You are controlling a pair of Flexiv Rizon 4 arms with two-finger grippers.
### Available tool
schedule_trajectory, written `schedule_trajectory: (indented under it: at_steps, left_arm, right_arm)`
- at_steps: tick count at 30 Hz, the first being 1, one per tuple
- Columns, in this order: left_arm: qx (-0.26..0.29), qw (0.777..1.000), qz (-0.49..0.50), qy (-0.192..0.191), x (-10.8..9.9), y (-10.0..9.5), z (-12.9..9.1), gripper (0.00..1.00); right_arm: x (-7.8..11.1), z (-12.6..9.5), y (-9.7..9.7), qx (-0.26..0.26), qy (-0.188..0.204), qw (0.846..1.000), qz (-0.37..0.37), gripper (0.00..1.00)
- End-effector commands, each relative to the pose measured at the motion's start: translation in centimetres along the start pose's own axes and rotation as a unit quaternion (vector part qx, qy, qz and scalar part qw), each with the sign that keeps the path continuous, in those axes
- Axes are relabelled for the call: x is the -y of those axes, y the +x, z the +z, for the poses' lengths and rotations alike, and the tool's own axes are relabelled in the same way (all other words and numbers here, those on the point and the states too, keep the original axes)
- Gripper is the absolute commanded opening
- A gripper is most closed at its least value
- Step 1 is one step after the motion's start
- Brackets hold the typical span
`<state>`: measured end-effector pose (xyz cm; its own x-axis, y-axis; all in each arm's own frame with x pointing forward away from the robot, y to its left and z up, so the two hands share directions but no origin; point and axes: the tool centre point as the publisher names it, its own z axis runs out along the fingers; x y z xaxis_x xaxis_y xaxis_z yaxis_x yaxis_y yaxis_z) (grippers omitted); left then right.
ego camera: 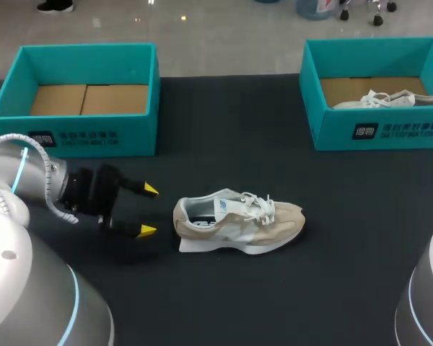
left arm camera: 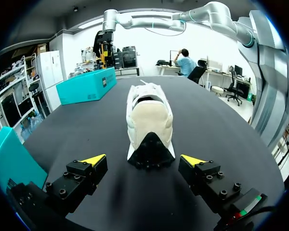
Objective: Take the shoe out of the shoebox, open the shoe tongue, remove and reinsert the insole, then place the shoe into the shoebox
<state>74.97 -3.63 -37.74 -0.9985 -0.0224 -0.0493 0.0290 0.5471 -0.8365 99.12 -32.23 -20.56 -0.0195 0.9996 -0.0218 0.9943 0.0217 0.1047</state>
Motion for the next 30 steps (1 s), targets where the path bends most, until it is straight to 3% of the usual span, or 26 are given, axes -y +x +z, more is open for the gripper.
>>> schedule_trajectory:
  at_steps: [1,6,30]
  left_arm:
    - [0.001,1.000,0.000,-0.001,0.1,0.2,-0.1,1.00]
    - [0.001,1.000,0.000,-0.001,0.1,0.2,-0.1,1.00]
    - [-0.014,1.000,-0.027,-0.002,1.0,0.5,6.1,1.00]
  right_arm:
    - [-0.1,0.0,0.0,0.000,0.001,1.000,0.000,1.00]
    - [-0.1,0.0,0.0,0.000,0.001,1.000,0.000,1.00]
    - [-0.1,0.0,0.0,0.000,0.001,1.000,0.000,1.00]
